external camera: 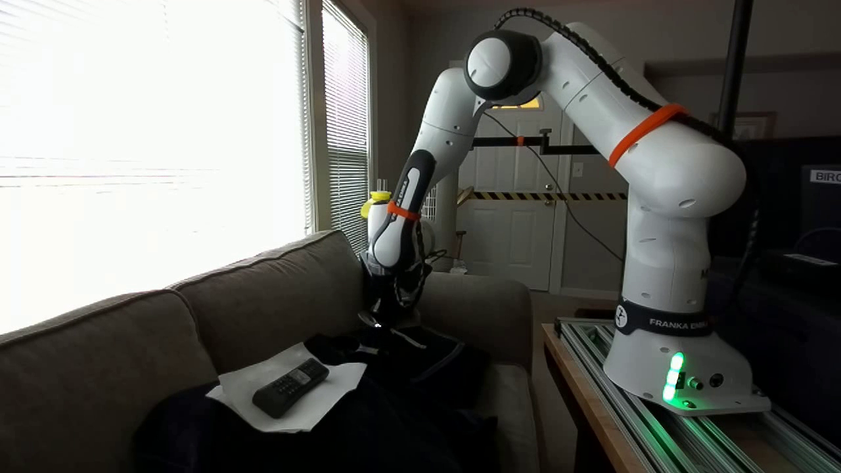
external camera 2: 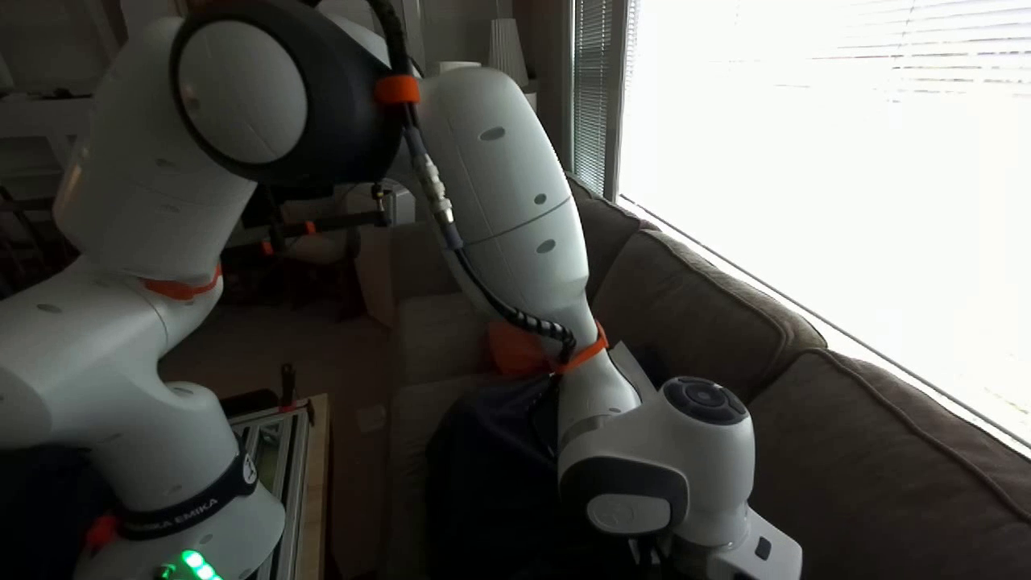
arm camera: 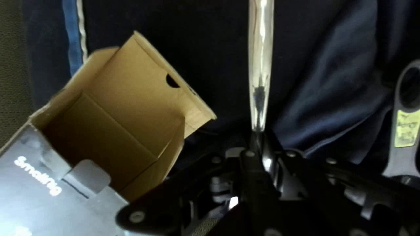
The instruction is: Pick up the spoon and put it on the white paper where there's a remote
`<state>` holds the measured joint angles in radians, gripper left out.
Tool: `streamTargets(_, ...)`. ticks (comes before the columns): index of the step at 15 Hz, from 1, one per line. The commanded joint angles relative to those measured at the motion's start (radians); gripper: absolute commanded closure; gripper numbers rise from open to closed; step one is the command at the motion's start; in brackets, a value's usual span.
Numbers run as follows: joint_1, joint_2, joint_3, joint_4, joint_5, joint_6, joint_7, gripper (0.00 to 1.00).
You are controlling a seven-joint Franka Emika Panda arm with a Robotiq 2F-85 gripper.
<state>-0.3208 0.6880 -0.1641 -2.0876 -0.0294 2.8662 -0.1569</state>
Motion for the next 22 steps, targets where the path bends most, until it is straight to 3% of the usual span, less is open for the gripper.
streamTargets(1, 0.079, -0.174, -0.094, -0.123, -0.054, -0.107, 0.041, 0.98)
streamTargets(6, 0.208, -0.261, -0.221, -0.121, -0.253, -0.269, 0.135, 0.98)
streamTargets(10, 0.304, -0.249, -0.243, -0.069, -0.485, -0.388, 0.237, 0.98)
streamTargets(14, 0.352, -0.181, -0.208, 0.017, -0.665, -0.486, 0.291, 0.98)
streamTargets(22, 0.359, -0.009, -0.134, 0.175, -1.015, -0.633, 0.333, 0.98)
